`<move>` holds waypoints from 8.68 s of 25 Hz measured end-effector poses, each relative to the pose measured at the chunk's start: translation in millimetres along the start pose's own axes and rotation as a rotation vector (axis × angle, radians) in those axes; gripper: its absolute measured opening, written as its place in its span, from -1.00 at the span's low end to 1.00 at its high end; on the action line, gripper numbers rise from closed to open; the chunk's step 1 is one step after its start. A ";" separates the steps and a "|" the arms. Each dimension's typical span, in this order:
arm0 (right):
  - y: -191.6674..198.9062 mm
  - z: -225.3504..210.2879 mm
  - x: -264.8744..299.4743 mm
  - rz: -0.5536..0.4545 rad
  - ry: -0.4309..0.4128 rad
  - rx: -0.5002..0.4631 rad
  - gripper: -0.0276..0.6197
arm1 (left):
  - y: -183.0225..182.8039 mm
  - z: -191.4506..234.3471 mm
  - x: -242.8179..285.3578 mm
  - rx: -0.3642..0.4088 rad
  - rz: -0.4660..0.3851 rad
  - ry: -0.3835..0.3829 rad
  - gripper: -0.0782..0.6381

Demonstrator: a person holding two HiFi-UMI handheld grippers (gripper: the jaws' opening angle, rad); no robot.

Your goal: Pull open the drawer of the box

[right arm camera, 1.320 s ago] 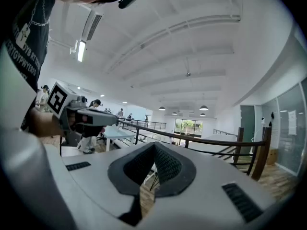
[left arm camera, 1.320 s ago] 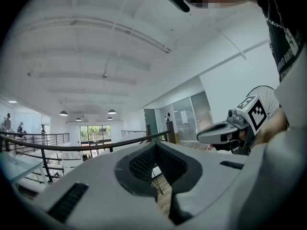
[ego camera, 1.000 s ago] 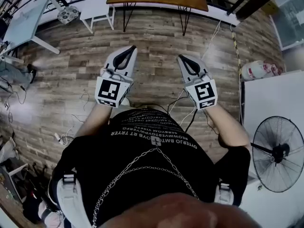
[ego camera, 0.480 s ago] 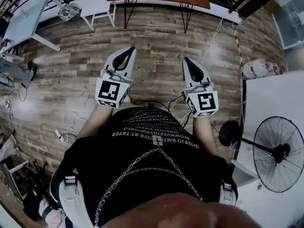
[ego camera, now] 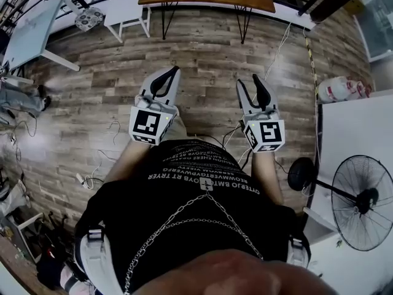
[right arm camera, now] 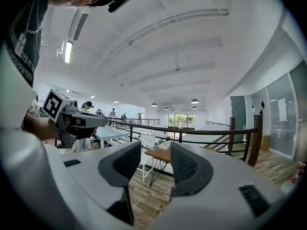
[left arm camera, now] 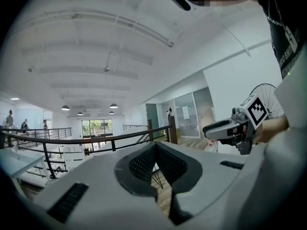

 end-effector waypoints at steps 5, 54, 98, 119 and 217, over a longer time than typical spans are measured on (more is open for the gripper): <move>-11.4 2.1 59.9 0.031 -0.001 -0.013 -0.34 | 6.1 48.5 39.4 -0.017 0.004 0.030 -0.77; -73.1 -92.8 301.9 0.094 0.020 0.119 -0.35 | -35.9 208.4 288.9 -0.030 0.037 0.223 -0.77; -116.0 -233.7 384.4 0.062 -0.239 -0.009 -0.40 | -106.7 188.6 405.0 -0.083 0.026 0.007 -0.77; -120.3 -271.7 402.5 0.048 -0.360 -0.079 -0.43 | -110.3 178.4 420.8 -0.121 0.046 -0.152 -0.77; -188.4 -253.5 651.9 0.182 -0.184 0.025 -0.49 | -99.0 407.2 607.4 -0.061 0.101 0.241 -0.77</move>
Point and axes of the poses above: the fingertips, and each gripper's own axes: x forward along the fingers, z to its left, y out of its underside, the point moved 3 cm from there along -x, backward along the fingers, and after that the axes turned 15 degrees about z, right-handed, at the moved point
